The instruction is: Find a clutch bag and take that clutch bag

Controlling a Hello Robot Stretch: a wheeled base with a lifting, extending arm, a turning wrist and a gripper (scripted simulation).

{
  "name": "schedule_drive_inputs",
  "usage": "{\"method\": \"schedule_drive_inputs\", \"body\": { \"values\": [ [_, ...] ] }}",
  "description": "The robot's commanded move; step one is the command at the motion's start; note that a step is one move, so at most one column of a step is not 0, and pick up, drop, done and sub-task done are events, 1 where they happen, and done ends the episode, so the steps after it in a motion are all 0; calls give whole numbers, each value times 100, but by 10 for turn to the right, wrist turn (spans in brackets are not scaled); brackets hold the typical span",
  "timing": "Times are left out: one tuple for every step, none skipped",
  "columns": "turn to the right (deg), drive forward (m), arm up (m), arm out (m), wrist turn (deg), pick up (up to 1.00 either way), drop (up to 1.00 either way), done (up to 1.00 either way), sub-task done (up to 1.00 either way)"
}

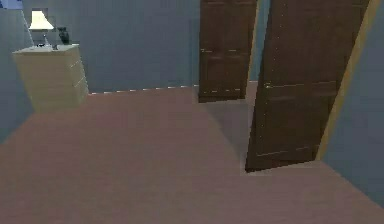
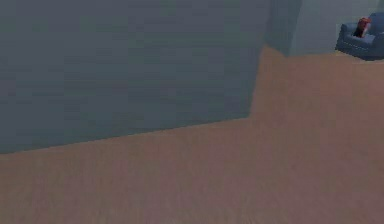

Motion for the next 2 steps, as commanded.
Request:
{"method": "schedule_drive_inputs", "body": {
  "values": [
    [0, 100, 0, 0, 0, 0, 0, 0, 0],
    [120, 0, 0, 0, 0, 0, 0, 0, 0]
  ]
}}
